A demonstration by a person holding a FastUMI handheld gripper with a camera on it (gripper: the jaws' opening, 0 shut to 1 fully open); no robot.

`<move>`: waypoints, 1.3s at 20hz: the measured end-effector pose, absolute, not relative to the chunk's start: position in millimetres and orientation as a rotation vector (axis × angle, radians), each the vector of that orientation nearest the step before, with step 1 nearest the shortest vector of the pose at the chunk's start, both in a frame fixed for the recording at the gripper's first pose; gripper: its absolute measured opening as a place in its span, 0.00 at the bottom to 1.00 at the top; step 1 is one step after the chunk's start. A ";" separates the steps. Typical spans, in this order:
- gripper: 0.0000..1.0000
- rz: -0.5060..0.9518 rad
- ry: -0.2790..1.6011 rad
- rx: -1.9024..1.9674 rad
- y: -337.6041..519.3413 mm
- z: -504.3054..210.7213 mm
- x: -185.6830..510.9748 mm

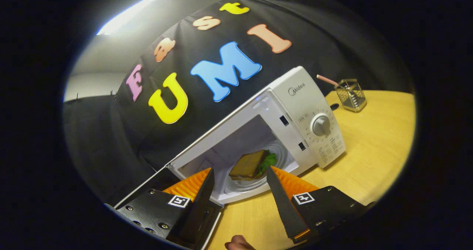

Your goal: Open the microwave, put the food inside, and close the microwave door.

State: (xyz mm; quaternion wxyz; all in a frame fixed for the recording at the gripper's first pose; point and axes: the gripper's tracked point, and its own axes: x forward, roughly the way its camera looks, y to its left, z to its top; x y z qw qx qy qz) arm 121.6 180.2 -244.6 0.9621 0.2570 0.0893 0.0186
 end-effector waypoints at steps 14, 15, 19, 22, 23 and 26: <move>0.11 0.124 0.135 0.169 208.9 -207.4 -4.4; 0.11 0.150 0.151 0.169 218.5 -206.6 -11.3; 0.07 0.250 0.151 0.131 266.7 -191.7 -39.1; 0.06 0.328 0.136 0.106 306.7 -172.5 -67.0; 0.06 0.357 0.132 0.106 321.1 -166.9 -74.0; 0.06 0.440 0.117 0.107 363.6 -147.4 -91.6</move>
